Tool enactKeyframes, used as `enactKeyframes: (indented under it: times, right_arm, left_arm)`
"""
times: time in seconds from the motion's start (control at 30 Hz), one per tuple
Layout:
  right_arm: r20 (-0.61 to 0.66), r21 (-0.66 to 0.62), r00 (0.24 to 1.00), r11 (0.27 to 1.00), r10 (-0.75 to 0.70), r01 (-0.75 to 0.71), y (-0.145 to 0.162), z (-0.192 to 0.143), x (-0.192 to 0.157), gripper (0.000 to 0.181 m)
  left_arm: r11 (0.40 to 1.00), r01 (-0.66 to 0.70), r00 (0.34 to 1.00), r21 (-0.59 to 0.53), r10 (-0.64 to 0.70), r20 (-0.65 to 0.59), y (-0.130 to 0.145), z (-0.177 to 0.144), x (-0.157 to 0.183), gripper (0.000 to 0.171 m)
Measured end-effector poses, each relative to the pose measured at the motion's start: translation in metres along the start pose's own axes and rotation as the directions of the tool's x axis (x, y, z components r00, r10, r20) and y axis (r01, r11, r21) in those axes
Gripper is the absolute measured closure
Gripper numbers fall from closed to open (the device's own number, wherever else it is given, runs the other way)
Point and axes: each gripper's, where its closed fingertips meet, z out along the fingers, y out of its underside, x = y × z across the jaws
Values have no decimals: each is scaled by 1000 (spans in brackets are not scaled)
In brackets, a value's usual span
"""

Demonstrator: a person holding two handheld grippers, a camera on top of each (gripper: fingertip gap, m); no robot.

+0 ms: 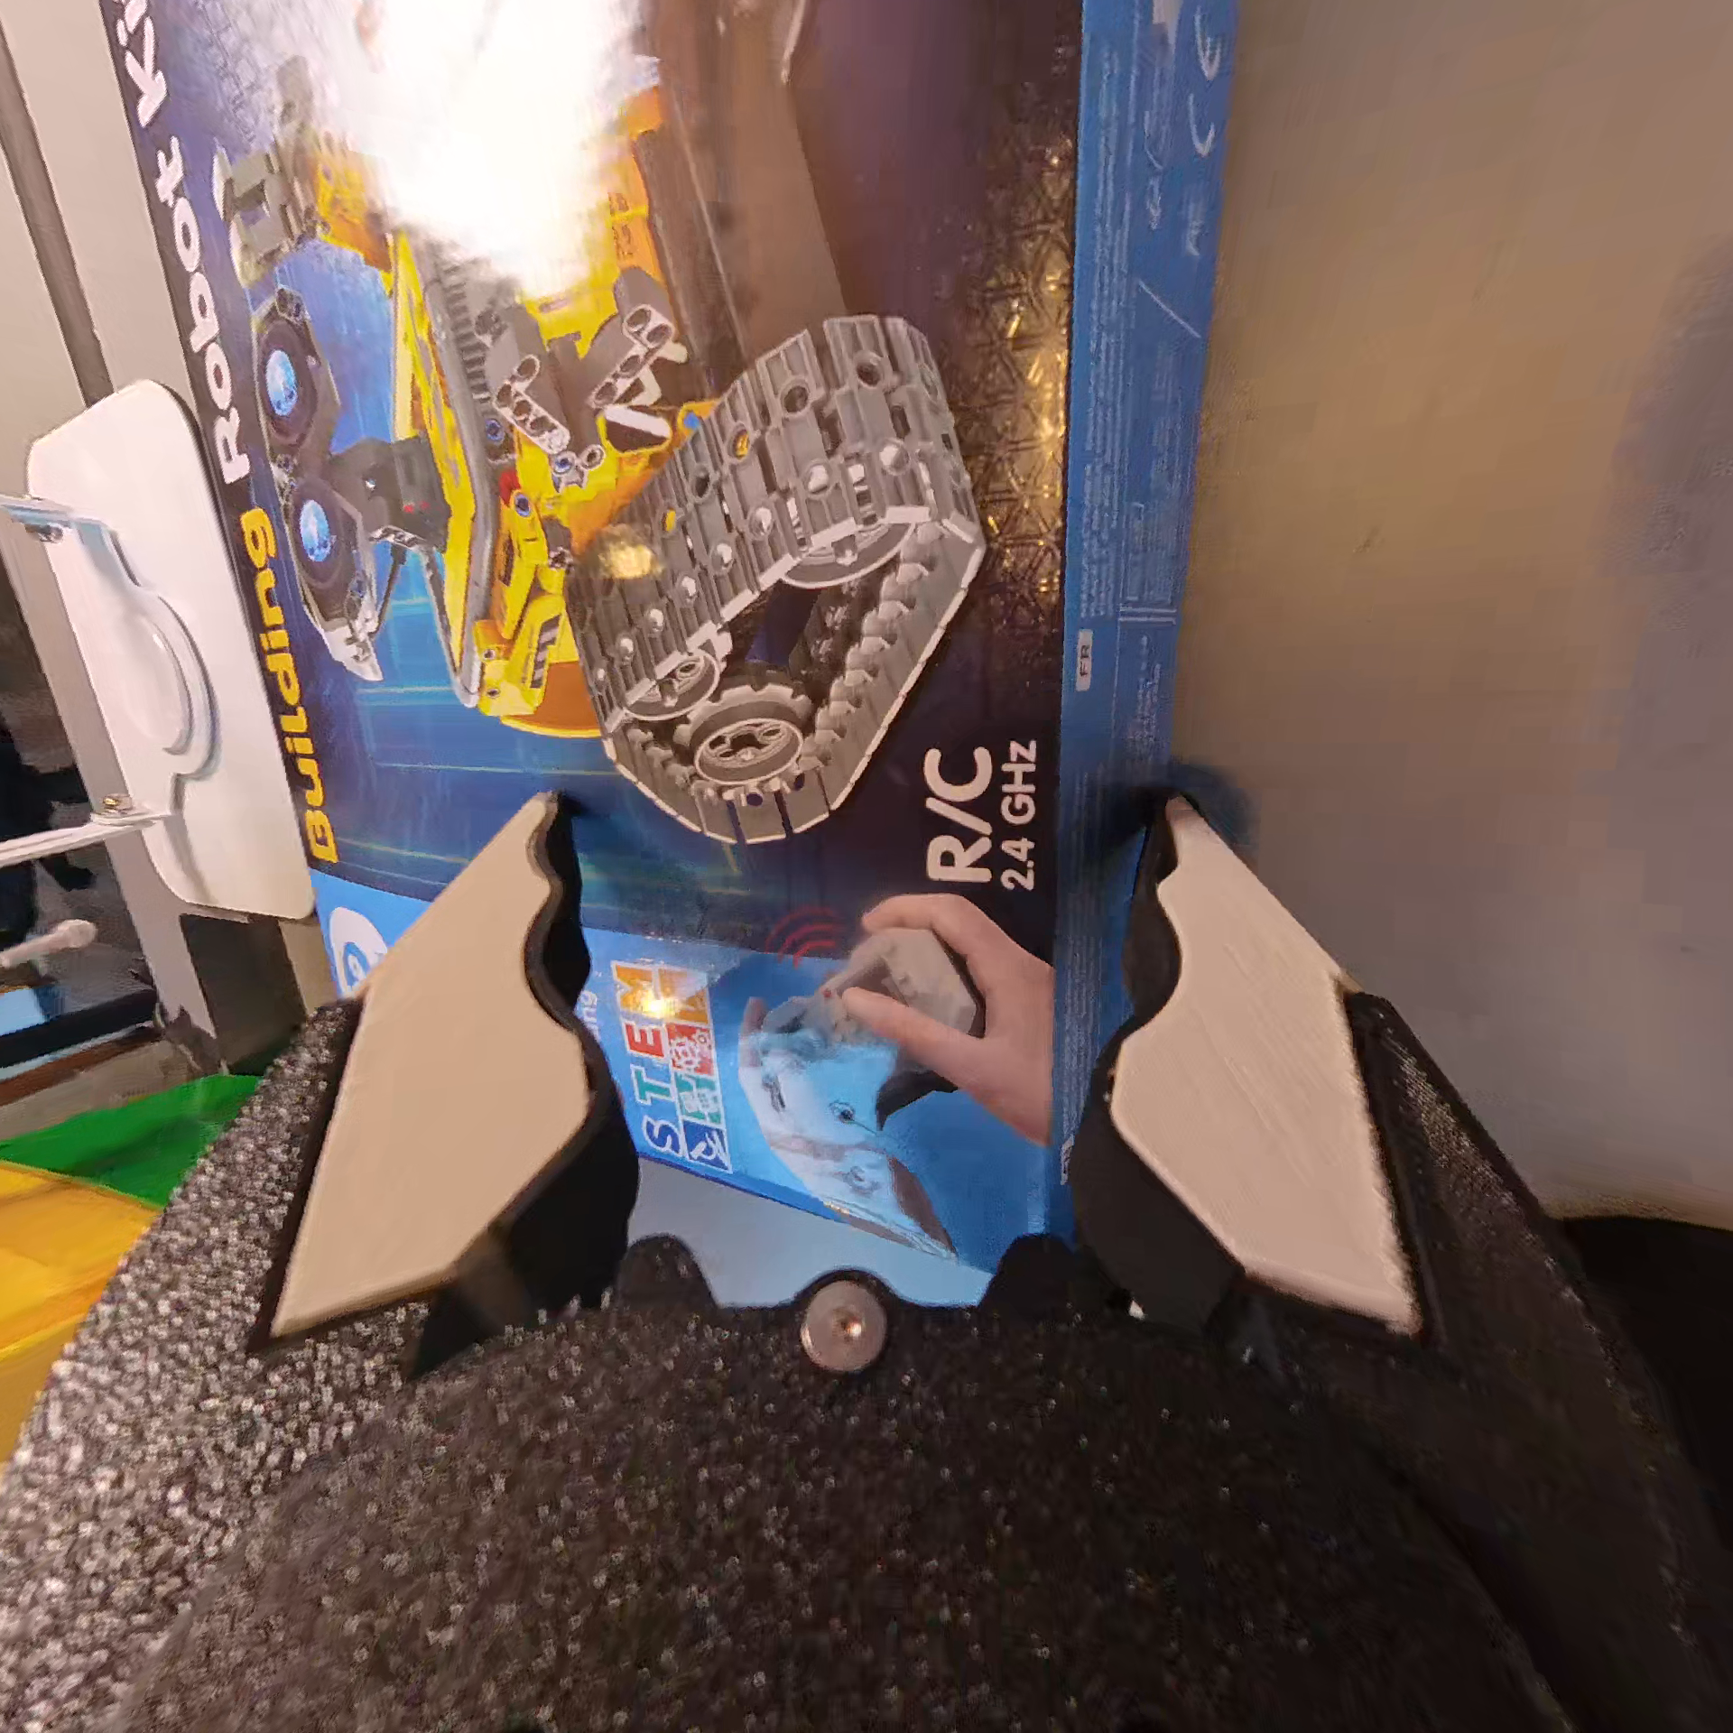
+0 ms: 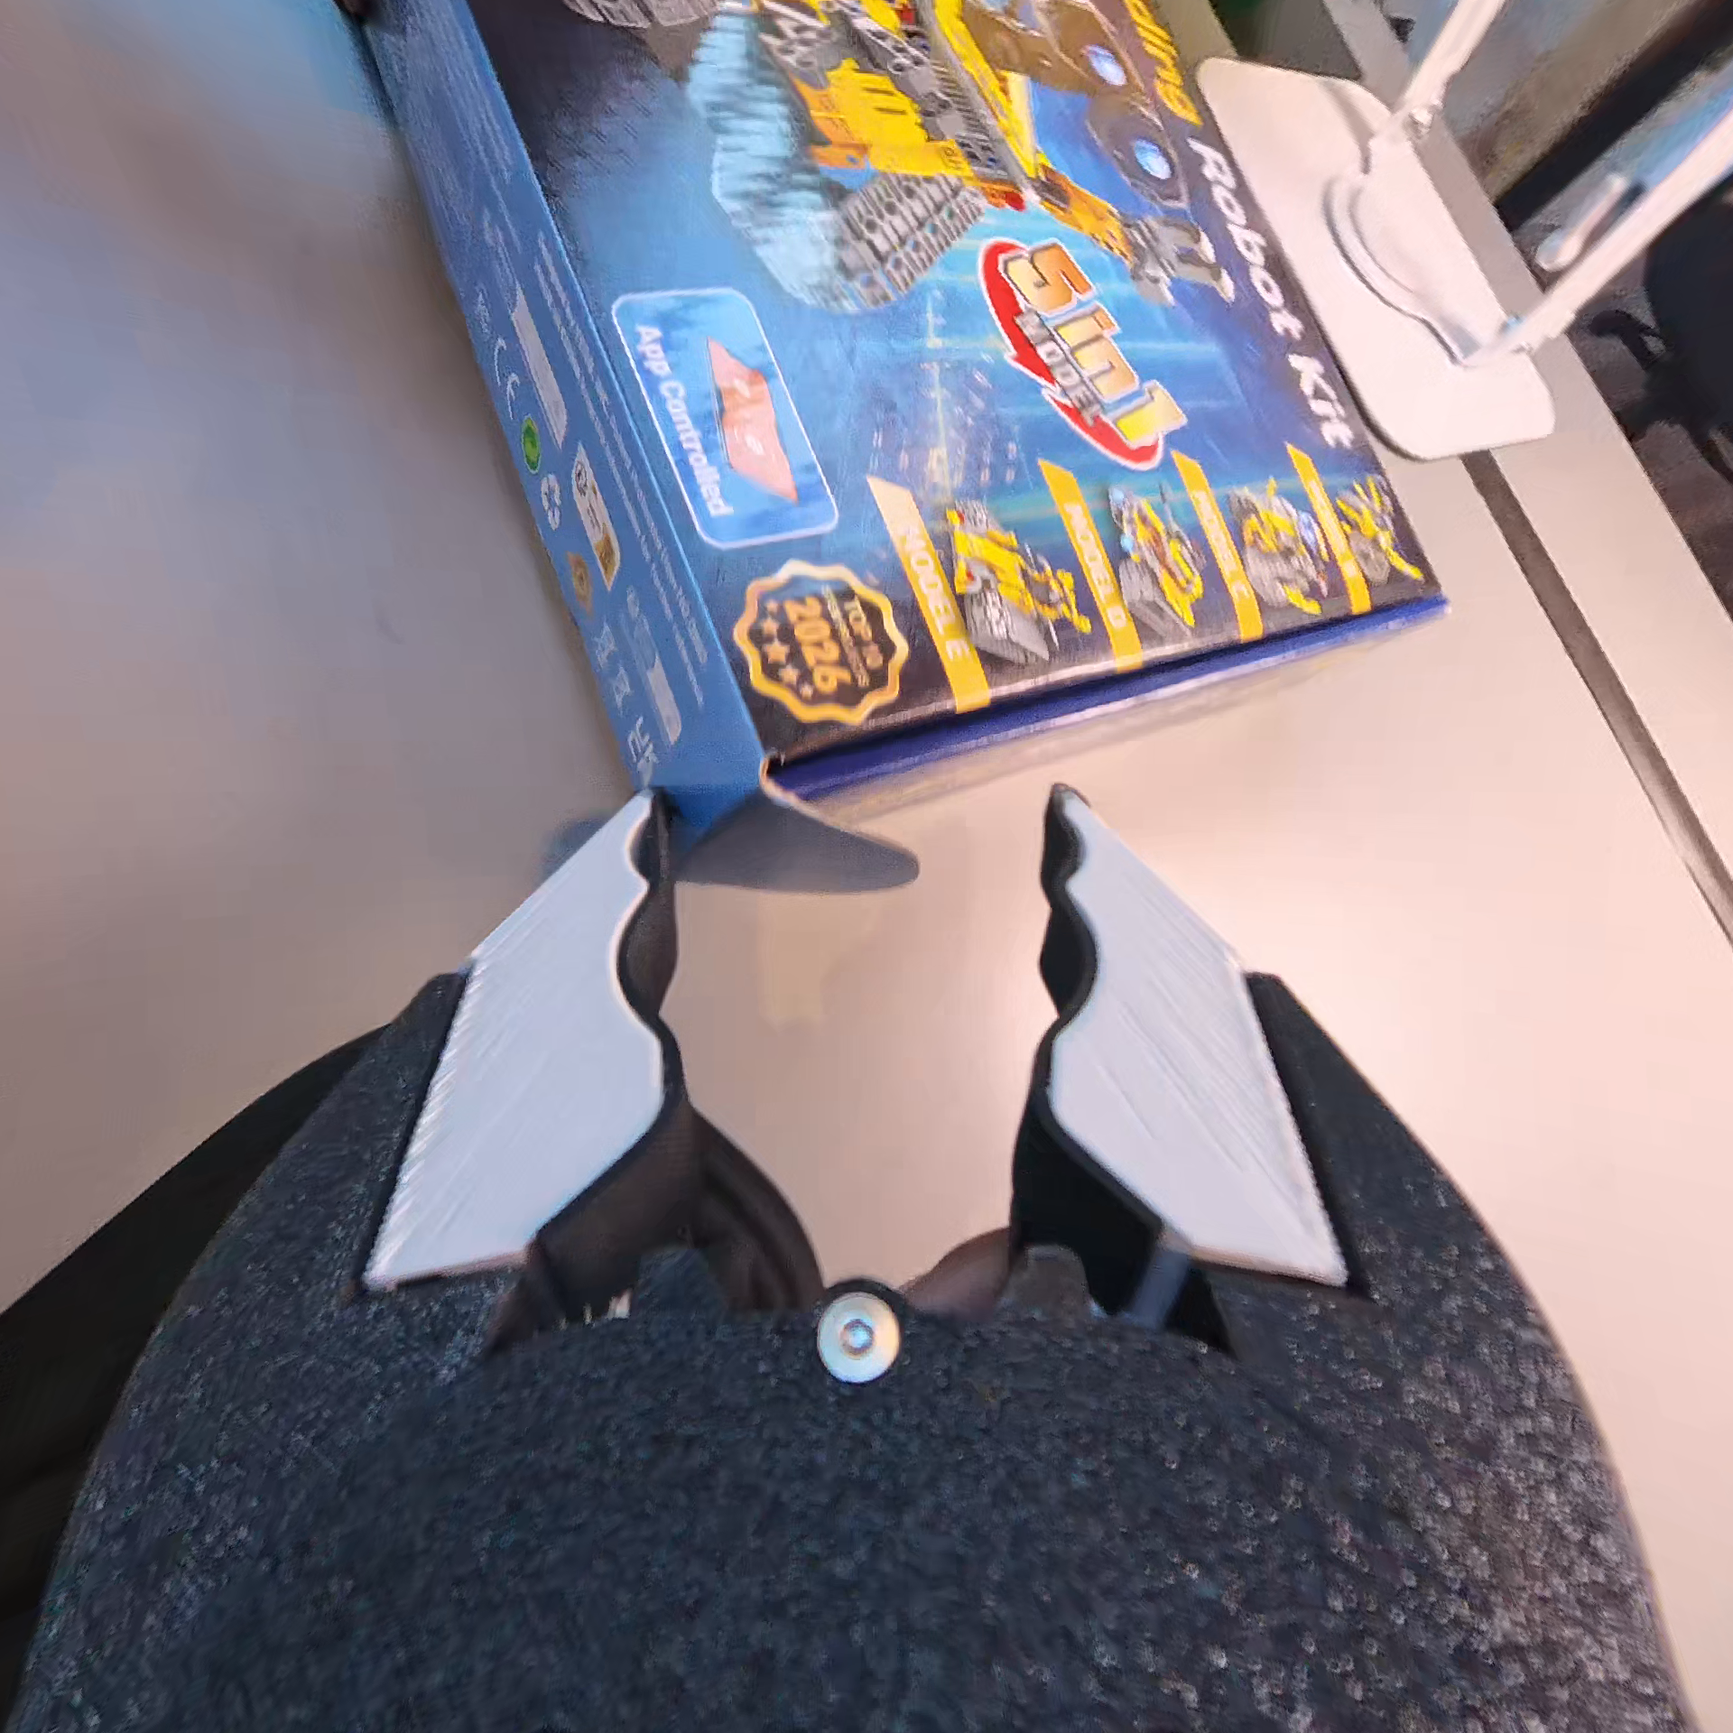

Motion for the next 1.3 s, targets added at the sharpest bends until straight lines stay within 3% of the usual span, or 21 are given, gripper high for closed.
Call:
enactKeyframes:
  times: [0.1,0.23,0.33,0.4,0.73,0.83,1.07,1.1,1.2,1.3]
  right_arm:
    - [-15,18,999,999,45,-45,2,-7,-13,127]
    - [-64,-38,998,999,26,-29,4,-3,-19,126]
    - [42,-40,989,989,144,-142,2,1,-38,124]
    - [48,-58,983,983,178,-175,3,1,-41,124]
    - [63,-161,921,915,383,-370,8,0,-59,127]
    - [213,-199,831,855,514,-479,5,2,-75,131]
    - [360,-300,642,735,677,-608,0,-5,-77,136]
    - [340,-301,657,740,673,-602,1,-5,-76,135]
    - [180,-249,795,809,579,-533,4,-6,-65,135]
    - [42,-187,838,829,544,-528,8,-9,-62,133]
  left_arm:
    - [999,-36,999,1,36,36,0,2,2,59]
    - [996,-77,993,-41,81,84,2,5,5,60]
    - [991,-105,988,-85,114,106,5,9,6,58]
    - [990,-104,988,-96,114,107,5,9,6,57]
    - [997,-67,995,-44,70,72,3,10,10,51]
    - [998,-63,994,-23,65,85,2,11,10,52]
    - [1000,-24,993,2,24,117,1,12,12,55]
    - [1000,-19,992,6,18,122,1,12,12,56]
    - [1000,-12,988,0,12,153,2,14,10,60]
    - [1000,10,986,6,-11,169,1,14,9,62]
